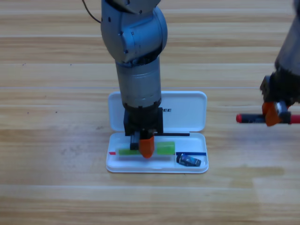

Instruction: Clean up eraser and pencils

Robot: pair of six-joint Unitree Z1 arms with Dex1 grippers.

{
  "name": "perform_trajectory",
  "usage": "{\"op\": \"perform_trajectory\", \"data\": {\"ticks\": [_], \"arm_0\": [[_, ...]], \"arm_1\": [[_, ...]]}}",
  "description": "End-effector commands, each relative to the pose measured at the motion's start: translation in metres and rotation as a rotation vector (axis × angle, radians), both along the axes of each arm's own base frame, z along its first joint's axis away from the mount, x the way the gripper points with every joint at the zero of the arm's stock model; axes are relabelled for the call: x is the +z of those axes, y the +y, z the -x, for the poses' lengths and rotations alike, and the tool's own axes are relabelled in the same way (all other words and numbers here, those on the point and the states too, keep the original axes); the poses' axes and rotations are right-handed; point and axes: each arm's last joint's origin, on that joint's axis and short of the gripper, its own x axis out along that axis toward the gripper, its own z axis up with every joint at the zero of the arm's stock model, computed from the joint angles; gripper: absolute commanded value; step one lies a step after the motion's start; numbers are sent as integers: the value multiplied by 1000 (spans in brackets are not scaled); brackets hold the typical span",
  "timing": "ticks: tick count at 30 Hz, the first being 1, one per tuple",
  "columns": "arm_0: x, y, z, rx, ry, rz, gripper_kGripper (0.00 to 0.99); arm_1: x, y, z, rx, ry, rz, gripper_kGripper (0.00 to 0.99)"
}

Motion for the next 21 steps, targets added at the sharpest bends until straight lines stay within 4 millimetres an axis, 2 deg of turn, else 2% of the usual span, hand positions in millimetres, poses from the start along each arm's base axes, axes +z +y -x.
{"op": "perform_trajectory", "data": {"ticks": [1,19,21], "arm_0": [[-27,-6,6,-14,27,-63,0],[-23,-4,8,9,22,-64,0],[-22,-3,8,9,24,-66,410]], "arm_1": [[7,-5,20,0,24,-10,0],[8,4,25,-5,30,-19,0],[8,5,26,-4,29,-20,0]]}}
